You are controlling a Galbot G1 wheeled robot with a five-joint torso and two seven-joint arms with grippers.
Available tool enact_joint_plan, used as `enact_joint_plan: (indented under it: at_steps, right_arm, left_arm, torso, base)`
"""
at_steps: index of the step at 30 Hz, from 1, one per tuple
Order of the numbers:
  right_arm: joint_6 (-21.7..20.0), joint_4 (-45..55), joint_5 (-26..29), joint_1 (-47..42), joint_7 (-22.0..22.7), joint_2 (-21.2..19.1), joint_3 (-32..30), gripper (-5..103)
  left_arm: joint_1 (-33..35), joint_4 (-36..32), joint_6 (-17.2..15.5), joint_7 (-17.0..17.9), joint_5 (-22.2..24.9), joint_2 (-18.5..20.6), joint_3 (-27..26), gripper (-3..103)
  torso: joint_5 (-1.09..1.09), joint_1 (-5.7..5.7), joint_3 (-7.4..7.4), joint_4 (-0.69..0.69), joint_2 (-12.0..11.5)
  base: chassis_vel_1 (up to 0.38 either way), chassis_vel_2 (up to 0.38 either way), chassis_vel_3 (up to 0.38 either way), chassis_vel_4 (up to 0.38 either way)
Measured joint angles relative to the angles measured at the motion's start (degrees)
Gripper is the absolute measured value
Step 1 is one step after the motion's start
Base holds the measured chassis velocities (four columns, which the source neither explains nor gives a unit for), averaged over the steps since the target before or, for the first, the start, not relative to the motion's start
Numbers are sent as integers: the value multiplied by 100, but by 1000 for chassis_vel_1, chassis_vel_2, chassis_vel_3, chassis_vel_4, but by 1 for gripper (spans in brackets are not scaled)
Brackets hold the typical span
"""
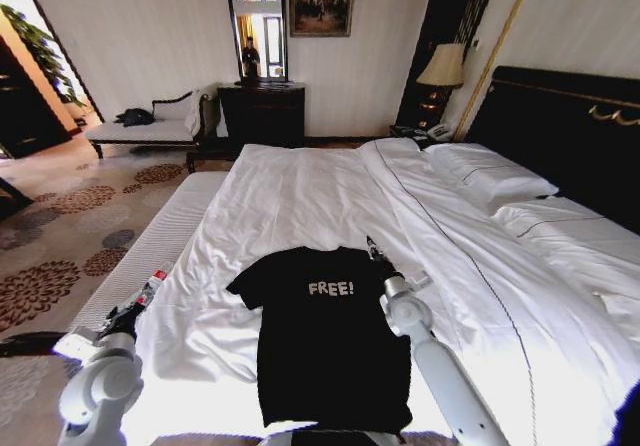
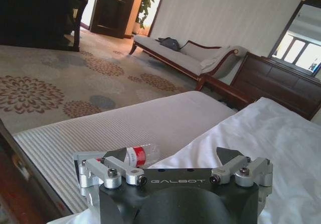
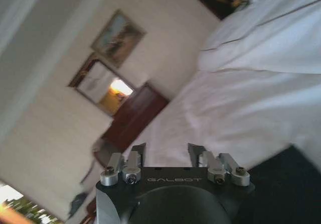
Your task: Fold the clothes on the bed.
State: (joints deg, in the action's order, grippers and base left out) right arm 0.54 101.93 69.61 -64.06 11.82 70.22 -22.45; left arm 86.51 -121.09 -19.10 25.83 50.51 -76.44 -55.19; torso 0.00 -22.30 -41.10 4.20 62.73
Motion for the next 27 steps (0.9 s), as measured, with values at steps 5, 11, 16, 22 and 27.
enact_joint_plan:
  at_steps: [5,11,16,22,27]
  right_arm:
    - [-165,182,74,-315,703,134,-332,63]
    - [-260,487,115,-794,1118,234,-824,84]
    - [-336,652,203,-1020,1307,281,-1152,98]
    - [-398,720,221,-1167,1412,281,-1317,100]
    - [-427,693,206,-1156,1465,296,-1295,100]
  left_arm:
    - [-58,-54,-138,2,456,150,174,100]
    - [-436,324,-396,-25,1620,317,725,100]
    - [-869,824,-534,-109,2562,105,1097,100]
    - [-1153,1337,-596,-320,3103,-183,1243,100]
    - [-1356,1753,-597,-461,3266,-371,1311,100]
  torso:
    - [1,0,0,-1,0]
    - [0,0,0,2,0]
    - [-1,0,0,3,0]
    - [0,0,0,1,0]
    - [0,0,0,1,0]
  base:
    - [0,0,0,0]
    - [0,0,0,0]
    - [0,0,0,0]
    - [0,0,0,0]
    - [0,0,0,0]
